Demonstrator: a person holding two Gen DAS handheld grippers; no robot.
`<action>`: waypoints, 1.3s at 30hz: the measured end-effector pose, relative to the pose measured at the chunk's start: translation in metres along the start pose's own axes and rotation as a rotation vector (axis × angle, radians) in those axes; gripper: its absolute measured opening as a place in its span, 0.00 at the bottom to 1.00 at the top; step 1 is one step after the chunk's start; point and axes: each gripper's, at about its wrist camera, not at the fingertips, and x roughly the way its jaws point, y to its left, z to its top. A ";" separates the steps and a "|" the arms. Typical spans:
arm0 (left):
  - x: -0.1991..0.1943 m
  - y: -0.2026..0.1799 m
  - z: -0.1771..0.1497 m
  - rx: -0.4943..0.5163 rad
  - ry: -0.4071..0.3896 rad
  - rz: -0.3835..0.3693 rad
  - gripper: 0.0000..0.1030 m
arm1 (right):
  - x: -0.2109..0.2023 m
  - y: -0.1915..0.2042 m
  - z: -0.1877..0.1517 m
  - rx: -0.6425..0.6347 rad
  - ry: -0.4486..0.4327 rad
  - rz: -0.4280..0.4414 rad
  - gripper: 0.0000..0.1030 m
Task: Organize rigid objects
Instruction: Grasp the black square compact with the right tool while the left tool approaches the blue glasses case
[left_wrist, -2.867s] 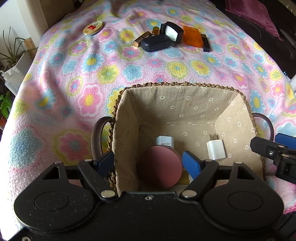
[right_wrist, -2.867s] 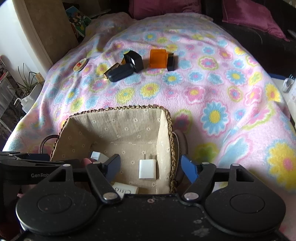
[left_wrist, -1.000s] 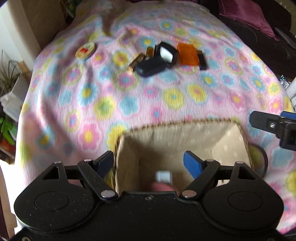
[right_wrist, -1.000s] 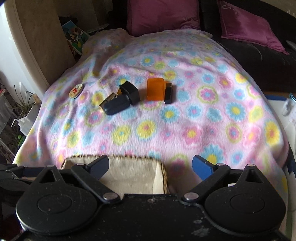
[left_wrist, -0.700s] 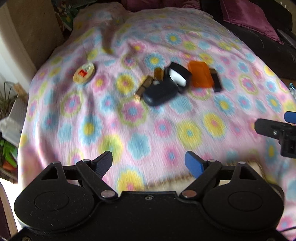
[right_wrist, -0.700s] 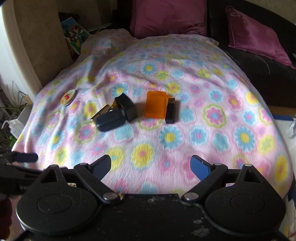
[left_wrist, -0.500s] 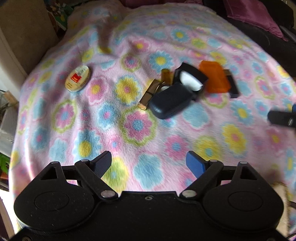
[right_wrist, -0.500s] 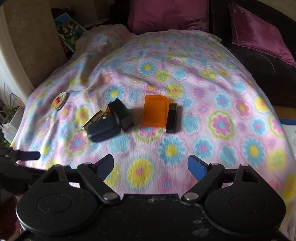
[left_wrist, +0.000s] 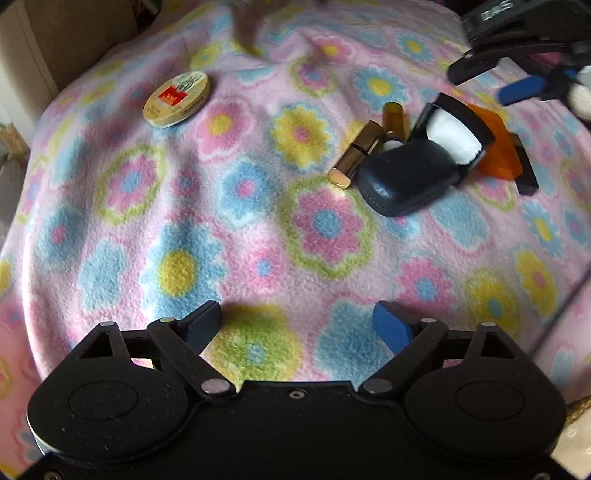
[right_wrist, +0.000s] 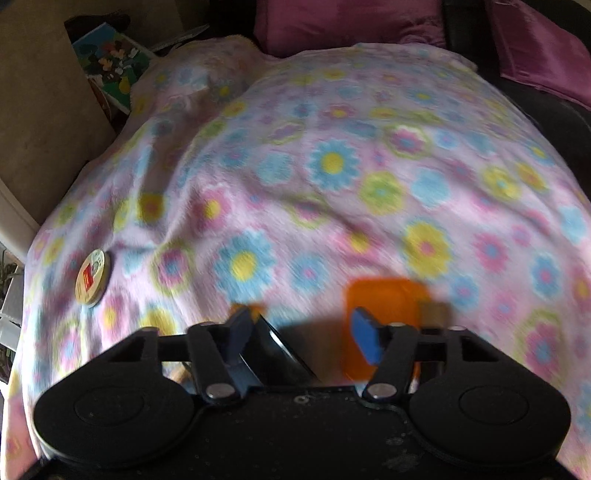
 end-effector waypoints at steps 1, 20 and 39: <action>0.000 0.002 0.001 -0.009 -0.001 -0.003 0.84 | 0.008 0.004 0.005 -0.002 0.015 0.000 0.47; -0.001 0.027 0.004 -0.125 0.004 0.026 0.84 | -0.019 0.026 -0.069 -0.100 0.178 0.097 0.35; -0.003 0.030 0.004 -0.135 0.000 0.011 0.84 | 0.032 -0.009 -0.050 0.383 0.261 0.125 0.71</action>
